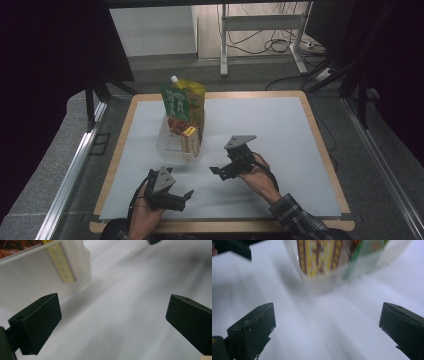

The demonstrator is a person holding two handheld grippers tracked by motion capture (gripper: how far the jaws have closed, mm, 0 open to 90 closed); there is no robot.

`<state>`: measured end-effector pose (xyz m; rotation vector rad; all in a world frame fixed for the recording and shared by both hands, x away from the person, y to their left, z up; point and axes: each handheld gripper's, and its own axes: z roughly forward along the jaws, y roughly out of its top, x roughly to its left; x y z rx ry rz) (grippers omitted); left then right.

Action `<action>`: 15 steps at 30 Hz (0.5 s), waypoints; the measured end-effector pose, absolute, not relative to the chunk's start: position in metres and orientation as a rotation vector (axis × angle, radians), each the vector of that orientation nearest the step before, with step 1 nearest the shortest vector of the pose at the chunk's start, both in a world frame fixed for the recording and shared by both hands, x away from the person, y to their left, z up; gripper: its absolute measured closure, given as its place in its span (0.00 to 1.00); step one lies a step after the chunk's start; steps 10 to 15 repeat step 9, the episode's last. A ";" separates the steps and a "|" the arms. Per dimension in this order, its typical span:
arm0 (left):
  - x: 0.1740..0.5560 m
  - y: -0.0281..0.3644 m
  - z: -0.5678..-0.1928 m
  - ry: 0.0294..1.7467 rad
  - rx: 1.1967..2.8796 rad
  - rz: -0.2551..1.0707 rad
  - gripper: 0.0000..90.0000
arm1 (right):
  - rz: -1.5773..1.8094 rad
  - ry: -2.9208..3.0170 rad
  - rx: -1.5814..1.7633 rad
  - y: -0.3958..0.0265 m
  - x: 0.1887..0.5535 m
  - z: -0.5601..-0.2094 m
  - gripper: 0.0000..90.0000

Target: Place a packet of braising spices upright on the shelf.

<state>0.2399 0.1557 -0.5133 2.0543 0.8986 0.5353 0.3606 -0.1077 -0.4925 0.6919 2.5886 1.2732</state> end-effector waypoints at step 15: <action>0.241 0.156 -0.514 0.905 2.057 0.533 0.00 | 1.230 2.578 0.768 -0.159 0.343 -0.500 0.00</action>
